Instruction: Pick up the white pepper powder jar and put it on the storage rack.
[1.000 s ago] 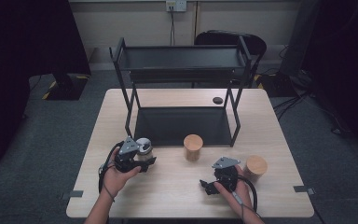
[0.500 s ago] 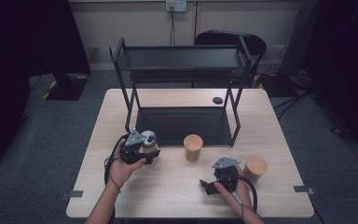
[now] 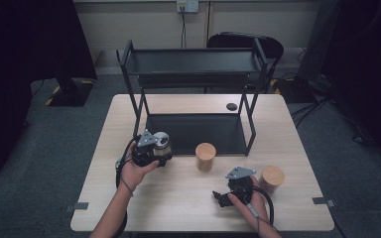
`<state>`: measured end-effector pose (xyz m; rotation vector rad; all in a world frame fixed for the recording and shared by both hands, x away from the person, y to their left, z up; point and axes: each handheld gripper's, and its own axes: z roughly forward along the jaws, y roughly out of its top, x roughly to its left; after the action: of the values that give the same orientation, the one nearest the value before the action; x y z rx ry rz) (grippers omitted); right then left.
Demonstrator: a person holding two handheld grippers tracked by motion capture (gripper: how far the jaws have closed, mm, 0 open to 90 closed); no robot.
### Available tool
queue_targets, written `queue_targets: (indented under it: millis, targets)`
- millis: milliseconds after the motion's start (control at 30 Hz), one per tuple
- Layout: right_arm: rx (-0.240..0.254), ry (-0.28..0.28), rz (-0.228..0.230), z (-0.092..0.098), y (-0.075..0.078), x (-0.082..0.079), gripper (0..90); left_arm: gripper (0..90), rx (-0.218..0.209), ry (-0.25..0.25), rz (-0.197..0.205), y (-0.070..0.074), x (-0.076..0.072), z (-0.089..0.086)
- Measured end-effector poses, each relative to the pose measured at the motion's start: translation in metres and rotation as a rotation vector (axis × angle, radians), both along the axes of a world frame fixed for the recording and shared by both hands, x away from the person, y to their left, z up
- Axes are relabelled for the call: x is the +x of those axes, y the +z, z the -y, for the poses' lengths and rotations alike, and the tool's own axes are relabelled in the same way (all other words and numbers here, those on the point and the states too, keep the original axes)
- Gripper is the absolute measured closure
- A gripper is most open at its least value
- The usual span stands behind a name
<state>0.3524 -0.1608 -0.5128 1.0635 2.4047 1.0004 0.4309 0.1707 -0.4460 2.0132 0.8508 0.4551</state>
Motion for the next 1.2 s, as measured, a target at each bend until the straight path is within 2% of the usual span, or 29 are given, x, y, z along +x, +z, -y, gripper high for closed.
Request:
queue_targets:
  millis: [433, 1200]
  targets:
    - [0.0, 0.0, 0.0, 0.0, 0.0, 0.0, 0.0, 30.6, -0.015, 0.021, 0.005, 0.004, 0.015, 0.004]
    - [0.001, 0.005, 0.0, 0.0, 0.0, 0.0, 0.0, 30.6, 0.003, 0.025, 0.018, 0.009, 0.039, 0.016]
